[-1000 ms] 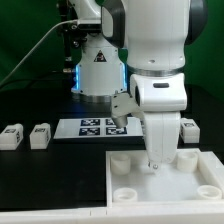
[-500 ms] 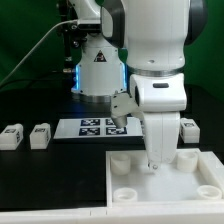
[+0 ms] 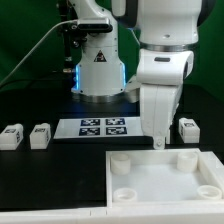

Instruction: Assemble one leg

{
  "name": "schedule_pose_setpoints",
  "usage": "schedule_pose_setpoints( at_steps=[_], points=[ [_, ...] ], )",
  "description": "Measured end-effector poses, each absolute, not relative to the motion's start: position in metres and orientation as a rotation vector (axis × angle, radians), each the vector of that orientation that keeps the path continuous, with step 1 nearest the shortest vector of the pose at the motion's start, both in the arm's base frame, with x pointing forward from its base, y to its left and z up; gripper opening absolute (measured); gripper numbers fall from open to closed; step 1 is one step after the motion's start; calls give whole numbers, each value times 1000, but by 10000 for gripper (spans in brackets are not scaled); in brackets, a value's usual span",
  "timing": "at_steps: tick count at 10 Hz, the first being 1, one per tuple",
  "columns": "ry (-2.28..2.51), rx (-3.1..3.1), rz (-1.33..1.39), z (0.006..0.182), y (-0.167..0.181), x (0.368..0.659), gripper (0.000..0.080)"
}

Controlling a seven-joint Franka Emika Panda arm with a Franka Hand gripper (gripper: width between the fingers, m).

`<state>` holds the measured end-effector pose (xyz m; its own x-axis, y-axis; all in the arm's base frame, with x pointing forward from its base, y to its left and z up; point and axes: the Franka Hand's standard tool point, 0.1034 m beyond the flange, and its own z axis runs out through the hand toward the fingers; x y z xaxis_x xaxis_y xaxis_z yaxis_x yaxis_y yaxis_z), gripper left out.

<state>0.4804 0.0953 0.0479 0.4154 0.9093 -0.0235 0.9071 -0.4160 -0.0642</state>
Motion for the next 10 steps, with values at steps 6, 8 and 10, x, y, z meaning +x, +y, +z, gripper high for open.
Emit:
schedule_pose_setpoints(
  at_steps=[6, 8, 10],
  points=[
    [-435, -2962, 119, 54, 140, 475, 649],
    [-170, -2992, 140, 53, 141, 475, 649],
    [47, -3004, 255, 45, 154, 457, 649]
  ],
)
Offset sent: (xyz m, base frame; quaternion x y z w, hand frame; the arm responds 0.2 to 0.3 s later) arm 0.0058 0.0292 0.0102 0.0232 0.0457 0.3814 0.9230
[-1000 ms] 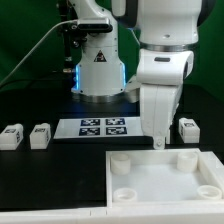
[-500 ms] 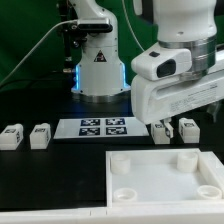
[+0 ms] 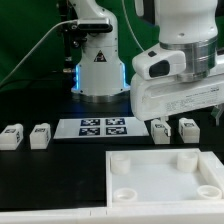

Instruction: Assemble one leg

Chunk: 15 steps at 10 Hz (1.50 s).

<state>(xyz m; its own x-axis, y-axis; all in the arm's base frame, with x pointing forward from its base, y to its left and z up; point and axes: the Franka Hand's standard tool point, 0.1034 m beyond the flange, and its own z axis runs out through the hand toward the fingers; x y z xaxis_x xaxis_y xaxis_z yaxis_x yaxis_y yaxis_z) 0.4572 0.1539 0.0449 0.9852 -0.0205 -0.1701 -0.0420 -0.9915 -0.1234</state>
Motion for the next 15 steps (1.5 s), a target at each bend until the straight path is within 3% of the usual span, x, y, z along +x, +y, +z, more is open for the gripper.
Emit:
schedule_pose_setpoints(
  at_steps=[2, 3, 9, 15],
  points=[
    [115, -3012, 382, 40, 171, 441, 649],
    [129, -3005, 590, 37, 179, 429, 649],
    [102, -2768, 1340, 30, 174, 420, 649],
    [61, -2772, 1390, 22, 186, 396, 649]
  ],
)
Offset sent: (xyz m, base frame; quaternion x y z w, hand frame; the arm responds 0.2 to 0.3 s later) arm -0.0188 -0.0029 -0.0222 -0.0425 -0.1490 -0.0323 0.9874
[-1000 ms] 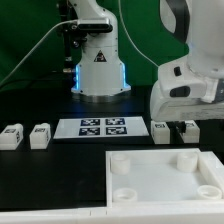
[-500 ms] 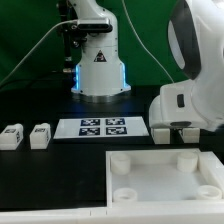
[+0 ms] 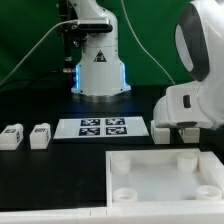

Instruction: Assemble one leg

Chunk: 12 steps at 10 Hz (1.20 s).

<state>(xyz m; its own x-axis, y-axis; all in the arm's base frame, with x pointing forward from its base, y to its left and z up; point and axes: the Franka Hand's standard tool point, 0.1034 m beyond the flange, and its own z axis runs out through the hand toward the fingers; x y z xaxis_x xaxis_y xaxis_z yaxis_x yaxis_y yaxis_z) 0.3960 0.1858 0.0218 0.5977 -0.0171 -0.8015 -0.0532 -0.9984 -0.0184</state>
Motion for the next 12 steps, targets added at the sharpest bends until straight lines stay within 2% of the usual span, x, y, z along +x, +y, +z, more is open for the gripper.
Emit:
schedule_pose_setpoints(
  at_steps=[5, 9, 10, 11, 12],
  points=[
    [42, -2770, 1405, 8, 187, 383, 649],
    [36, -2765, 1407, 6, 184, 382, 619],
    [36, -2765, 1407, 6, 184, 382, 438],
    [36, -2765, 1407, 6, 184, 382, 438],
    [36, -2765, 1407, 6, 184, 382, 291]
  ],
)
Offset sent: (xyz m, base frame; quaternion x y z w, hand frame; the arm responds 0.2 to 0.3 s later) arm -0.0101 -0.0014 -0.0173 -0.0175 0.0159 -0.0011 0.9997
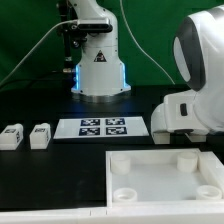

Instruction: Assemble one leg

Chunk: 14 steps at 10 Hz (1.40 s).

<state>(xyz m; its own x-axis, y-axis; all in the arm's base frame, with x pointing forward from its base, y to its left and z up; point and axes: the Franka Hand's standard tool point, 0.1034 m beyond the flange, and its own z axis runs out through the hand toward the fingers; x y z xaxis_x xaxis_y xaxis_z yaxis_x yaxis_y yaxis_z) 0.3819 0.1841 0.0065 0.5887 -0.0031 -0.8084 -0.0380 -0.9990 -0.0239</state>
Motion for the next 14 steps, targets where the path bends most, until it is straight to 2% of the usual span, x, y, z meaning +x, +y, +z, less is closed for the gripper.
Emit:
schedule_pose_setpoints(
  at_steps=[10, 11, 13, 14],
  points=[
    [36, -2766, 1406, 7, 184, 382, 294],
    [10, -2768, 1387, 13, 181, 389, 294],
    [-40, -2757, 1344, 46, 172, 418, 294],
    [-48, -2812, 1211, 60, 171, 437, 294]
  ],
)
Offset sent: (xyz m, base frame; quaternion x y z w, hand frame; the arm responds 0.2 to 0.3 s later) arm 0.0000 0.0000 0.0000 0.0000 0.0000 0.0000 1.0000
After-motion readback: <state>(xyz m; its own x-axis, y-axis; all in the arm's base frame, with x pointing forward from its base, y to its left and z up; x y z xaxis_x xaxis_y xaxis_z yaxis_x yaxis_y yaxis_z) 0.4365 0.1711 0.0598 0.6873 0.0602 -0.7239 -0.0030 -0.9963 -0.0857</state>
